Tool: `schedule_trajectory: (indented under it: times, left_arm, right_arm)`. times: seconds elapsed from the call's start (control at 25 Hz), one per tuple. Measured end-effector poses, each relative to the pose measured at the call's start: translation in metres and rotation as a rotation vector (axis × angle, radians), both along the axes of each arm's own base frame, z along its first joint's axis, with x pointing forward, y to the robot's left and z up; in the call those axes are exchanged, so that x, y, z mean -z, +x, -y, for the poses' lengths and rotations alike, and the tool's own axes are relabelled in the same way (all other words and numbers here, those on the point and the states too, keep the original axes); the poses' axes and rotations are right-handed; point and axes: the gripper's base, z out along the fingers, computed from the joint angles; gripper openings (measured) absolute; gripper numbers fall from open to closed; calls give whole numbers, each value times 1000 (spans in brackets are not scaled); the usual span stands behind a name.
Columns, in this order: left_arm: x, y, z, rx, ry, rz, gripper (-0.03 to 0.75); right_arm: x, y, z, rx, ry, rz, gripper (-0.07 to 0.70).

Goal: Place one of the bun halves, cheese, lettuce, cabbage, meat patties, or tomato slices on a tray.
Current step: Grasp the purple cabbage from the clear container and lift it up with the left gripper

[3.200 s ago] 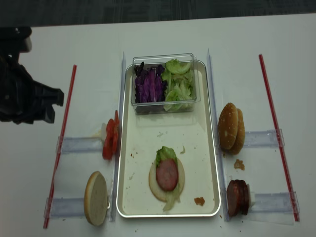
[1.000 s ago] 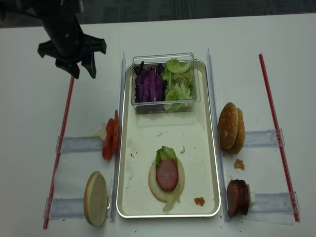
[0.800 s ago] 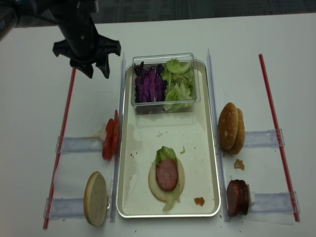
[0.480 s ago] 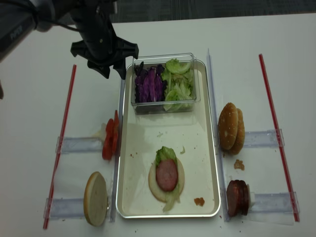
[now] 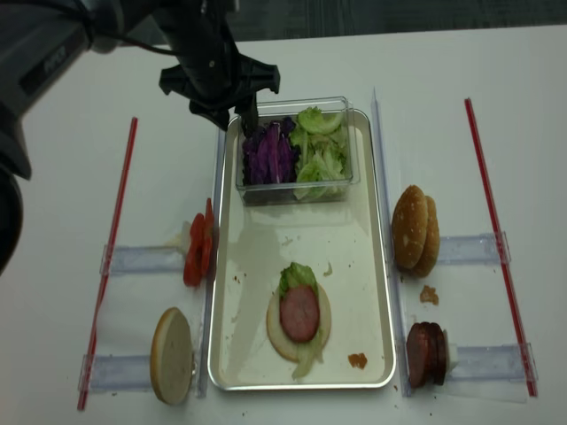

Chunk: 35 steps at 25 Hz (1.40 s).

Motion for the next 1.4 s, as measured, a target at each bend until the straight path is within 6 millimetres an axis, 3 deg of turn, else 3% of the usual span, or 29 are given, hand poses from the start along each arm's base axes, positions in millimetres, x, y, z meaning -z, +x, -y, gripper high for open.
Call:
schedule_trajectory:
  times: [0.48,0.8,1.04,1.4]
  left_arm:
    - [30,22,49,30,12,-74,348]
    - [41,31,51,-5,36,-81,348]
    - [60,35,53,-4,54,-116,319]
    - [63,37,53,-5,61,-106,274]
  right_arm:
    - [0,0,0,2,1,0,351]
    - [0,0,0,3,-1,0,351]
    - [0,0,0,5,1,0,351]
    - [0,0,0,5,1,0,351]
